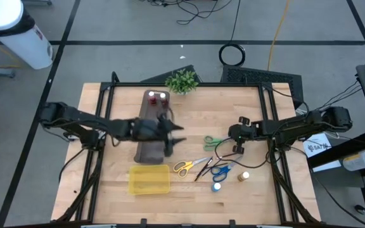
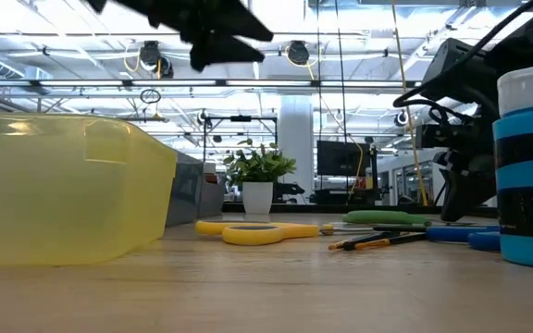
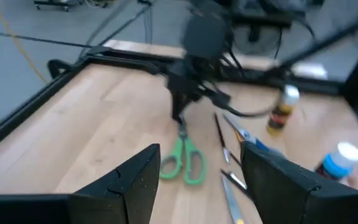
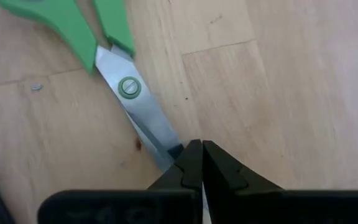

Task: Pick & Place Paint Supplies
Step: Put the green scissors into the bottom black bin

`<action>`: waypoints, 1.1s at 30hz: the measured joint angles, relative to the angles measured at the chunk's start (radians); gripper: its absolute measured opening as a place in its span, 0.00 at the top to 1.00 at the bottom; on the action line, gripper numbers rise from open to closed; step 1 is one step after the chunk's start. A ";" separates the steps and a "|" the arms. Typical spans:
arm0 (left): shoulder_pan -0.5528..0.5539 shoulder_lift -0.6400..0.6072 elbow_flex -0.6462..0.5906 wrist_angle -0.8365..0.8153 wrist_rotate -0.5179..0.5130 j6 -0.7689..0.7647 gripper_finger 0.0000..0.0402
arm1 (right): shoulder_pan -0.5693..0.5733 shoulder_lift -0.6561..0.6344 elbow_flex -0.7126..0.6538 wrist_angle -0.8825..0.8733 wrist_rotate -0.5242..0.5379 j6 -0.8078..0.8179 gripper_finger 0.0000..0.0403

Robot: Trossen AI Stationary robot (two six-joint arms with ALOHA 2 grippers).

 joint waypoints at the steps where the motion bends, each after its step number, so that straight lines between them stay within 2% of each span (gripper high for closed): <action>1: -0.025 0.034 0.039 -0.024 -0.023 0.016 0.42 | 0.000 0.000 0.000 -0.001 0.001 0.006 1.00; 7: -0.097 0.290 0.207 -0.096 -0.039 0.126 0.42 | 0.000 0.001 0.000 0.005 0.006 0.028 1.00; 12: -0.083 0.498 0.332 -0.094 -0.060 0.241 0.42 | 0.000 0.002 0.000 0.006 0.006 0.031 1.00; 16: -0.056 0.613 0.419 -0.088 -0.061 0.275 0.42 | 0.000 0.002 0.000 0.008 0.007 0.031 1.00; 20: -0.020 0.690 0.474 -0.082 -0.011 0.270 0.42 | 0.000 0.002 0.000 0.009 0.007 0.029 1.00; 26: 0.028 0.739 0.494 -0.086 0.126 0.185 0.42 | 0.000 0.002 -0.001 0.013 0.008 0.028 1.00; 33: 0.034 0.775 0.494 -0.056 0.132 0.174 0.42 | 0.000 0.002 -0.001 0.014 0.009 0.028 1.00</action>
